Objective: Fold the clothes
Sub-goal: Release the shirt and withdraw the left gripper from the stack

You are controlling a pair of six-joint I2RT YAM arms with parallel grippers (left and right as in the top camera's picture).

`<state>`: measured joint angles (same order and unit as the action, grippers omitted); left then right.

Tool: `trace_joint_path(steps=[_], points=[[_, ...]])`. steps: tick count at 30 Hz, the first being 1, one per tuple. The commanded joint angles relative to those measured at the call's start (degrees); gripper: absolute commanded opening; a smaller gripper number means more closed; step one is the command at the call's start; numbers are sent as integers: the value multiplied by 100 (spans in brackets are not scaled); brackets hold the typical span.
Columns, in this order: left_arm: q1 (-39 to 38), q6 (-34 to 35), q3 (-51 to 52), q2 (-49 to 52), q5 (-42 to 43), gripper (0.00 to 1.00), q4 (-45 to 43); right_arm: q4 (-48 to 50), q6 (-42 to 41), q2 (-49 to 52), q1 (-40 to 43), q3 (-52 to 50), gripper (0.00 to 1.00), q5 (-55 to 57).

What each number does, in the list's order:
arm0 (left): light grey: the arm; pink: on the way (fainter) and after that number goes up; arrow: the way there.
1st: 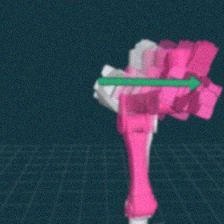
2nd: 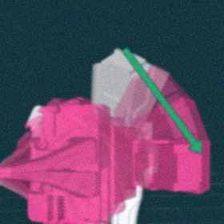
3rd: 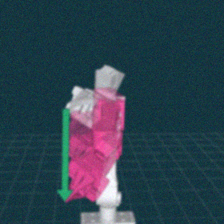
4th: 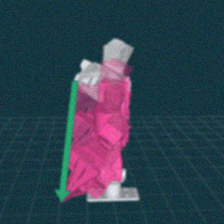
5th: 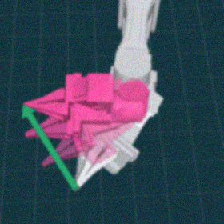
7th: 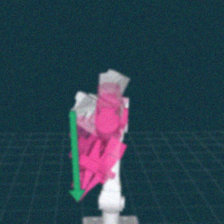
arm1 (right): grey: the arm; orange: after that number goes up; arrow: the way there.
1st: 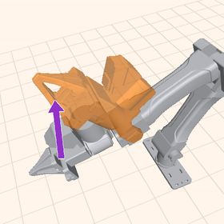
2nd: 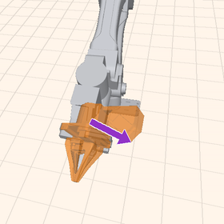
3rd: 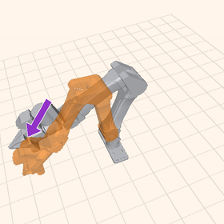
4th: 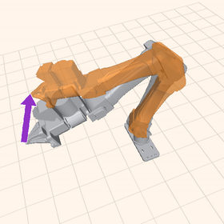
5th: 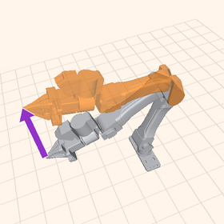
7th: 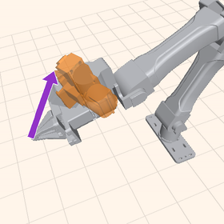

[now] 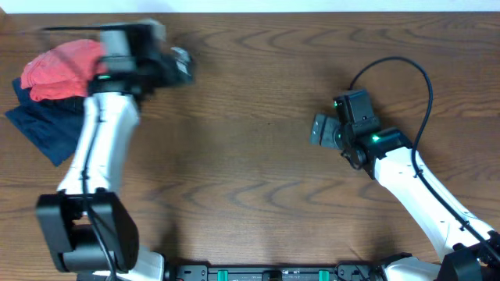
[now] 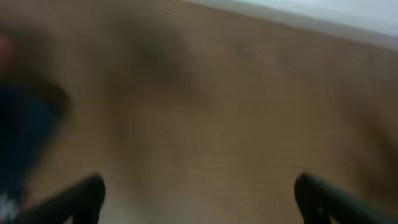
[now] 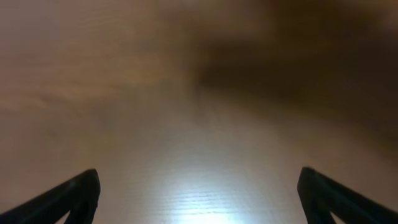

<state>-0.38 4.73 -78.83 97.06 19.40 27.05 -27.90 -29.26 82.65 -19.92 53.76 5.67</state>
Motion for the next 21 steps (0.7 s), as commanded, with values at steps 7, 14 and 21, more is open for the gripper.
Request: trace_joint_path(steps=[7,14,21], points=[[-525,4,-48,-531,-984,98,2461,-608,1355,-186,216,874,99,-157],[-522,-245,846,-2507,-984,98,2330,-1228,885,-1333,164,688,99,76],[-520,-13,2806,-5206,-962,98,973,-295,444,-3453,-734,-1021,99,1812]])
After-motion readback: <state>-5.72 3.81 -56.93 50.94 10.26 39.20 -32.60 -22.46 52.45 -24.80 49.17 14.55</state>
